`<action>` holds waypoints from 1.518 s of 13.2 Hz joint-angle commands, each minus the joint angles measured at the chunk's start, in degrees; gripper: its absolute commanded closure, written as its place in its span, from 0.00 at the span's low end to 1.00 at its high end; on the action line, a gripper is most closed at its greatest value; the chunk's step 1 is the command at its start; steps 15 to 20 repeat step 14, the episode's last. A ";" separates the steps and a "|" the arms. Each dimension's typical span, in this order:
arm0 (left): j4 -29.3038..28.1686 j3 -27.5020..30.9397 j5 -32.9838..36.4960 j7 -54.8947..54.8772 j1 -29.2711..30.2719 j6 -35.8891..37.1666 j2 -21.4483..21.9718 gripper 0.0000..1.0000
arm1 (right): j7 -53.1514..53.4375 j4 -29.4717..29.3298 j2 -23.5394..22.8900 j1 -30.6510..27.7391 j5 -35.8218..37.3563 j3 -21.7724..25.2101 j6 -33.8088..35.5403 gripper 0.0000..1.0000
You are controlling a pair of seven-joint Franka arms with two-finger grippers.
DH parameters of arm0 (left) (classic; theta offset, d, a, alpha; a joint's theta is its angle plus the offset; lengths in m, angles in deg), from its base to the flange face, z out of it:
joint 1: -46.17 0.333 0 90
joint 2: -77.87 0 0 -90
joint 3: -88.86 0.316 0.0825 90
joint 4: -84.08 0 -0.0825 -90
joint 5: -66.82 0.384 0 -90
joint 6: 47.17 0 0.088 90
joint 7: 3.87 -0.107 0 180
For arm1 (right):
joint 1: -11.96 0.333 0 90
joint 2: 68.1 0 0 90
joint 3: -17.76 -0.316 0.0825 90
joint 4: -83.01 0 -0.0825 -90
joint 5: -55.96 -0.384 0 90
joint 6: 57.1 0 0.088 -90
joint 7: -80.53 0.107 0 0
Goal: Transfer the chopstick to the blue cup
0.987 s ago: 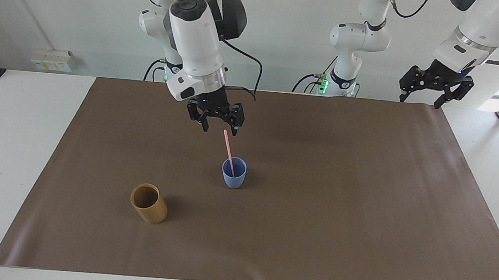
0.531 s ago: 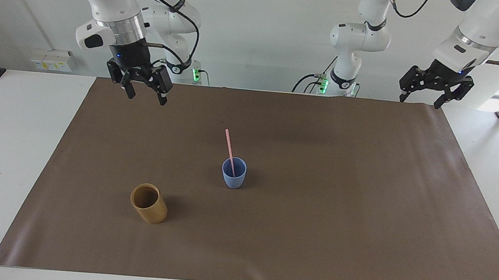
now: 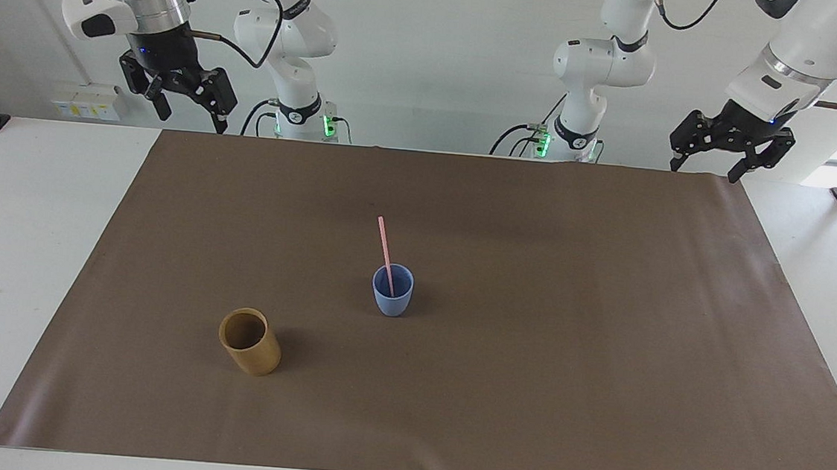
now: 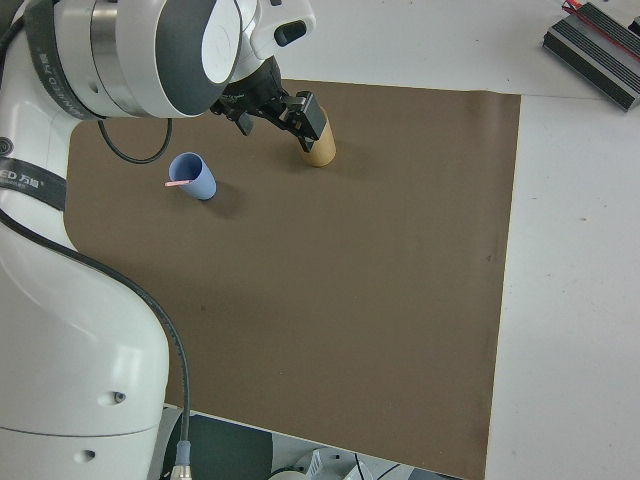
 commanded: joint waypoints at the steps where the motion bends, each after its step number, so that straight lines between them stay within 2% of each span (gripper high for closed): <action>1: -1.46 -0.09 -0.50 -0.17 0.40 -0.90 1.19 0.00 | -1.39 -3.42 -2.54 -0.74 0.62 -0.79 1.92 0.00; 20: -1.46 -0.09 -0.50 -0.17 0.40 -0.90 1.19 0.00 | -2.62 -1.75 -1.39 -0.03 0.09 -1.31 0.07 0.00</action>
